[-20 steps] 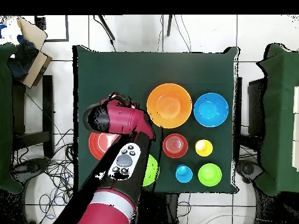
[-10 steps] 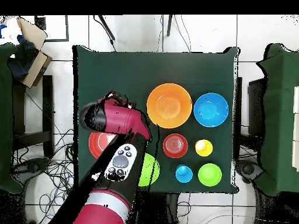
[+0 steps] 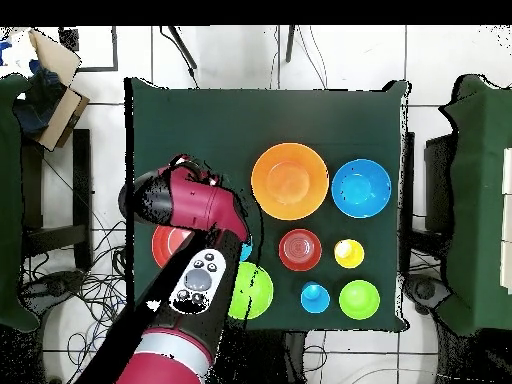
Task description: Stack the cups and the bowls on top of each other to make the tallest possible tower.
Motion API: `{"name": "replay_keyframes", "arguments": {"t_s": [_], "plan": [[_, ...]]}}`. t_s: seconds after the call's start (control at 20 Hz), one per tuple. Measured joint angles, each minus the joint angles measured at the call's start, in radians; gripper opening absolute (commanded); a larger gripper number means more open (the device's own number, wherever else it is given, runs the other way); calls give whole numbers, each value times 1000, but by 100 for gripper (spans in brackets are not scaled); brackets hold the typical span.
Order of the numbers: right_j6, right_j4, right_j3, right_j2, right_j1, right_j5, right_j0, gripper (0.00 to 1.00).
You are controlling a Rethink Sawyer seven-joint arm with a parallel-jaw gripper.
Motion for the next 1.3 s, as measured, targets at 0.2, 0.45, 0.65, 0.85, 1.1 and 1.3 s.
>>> {"name": "replay_keyframes", "arguments": {"t_s": [0.2,0.45,0.65,0.85,1.1,1.3], "plan": [[0,27,2,0,2,0,24,100],[0,48,16,0,2,0,57,100],[0,66,37,-5,6,0,81,100],[12,73,48,-41,28,0,125,100],[40,74,51,-102,67,0,184,100],[63,73,51,-155,100,0,226,100]]}}
